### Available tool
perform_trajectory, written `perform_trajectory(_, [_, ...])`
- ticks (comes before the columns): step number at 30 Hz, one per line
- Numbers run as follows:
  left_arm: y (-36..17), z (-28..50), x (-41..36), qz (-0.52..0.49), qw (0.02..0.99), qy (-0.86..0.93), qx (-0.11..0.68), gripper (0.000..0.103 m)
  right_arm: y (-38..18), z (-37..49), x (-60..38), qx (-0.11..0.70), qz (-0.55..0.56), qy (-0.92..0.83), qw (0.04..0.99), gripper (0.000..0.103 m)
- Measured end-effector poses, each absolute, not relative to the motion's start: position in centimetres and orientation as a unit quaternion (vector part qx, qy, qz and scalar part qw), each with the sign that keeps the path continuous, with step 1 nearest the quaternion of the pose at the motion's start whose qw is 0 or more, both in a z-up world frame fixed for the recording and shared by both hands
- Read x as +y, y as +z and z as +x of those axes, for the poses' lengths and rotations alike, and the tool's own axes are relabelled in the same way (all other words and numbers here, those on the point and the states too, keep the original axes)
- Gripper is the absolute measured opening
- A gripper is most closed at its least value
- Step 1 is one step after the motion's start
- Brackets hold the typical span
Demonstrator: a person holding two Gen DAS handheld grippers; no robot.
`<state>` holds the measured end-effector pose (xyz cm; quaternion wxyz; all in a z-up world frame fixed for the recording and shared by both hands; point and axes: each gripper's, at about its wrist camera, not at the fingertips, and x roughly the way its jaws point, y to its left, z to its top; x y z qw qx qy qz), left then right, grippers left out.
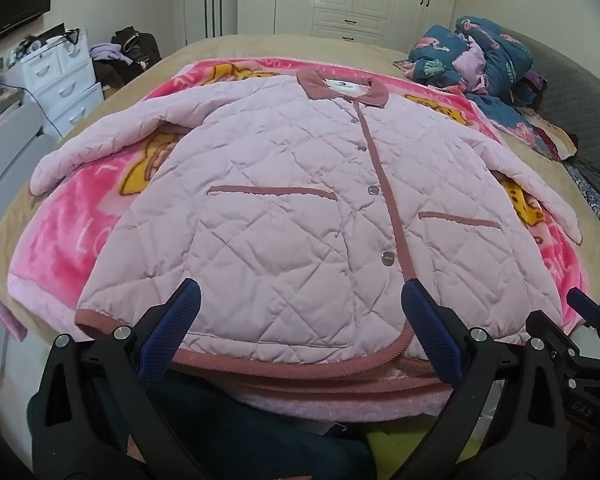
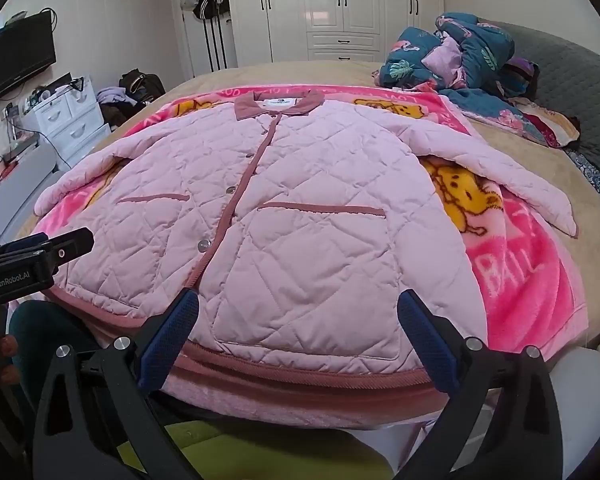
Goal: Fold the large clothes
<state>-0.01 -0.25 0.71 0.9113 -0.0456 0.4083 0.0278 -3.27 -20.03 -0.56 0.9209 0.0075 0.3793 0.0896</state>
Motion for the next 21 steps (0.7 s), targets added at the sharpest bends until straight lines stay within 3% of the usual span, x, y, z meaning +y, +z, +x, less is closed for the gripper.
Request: perform_trajectory(21, [0.88, -0.05, -0.16, -0.045, 0.913, 0.028, 0.405, 0.094, -0.47, -3.25, -20.04, 0.377, 0.011, 0.093, 0.921, 0.099])
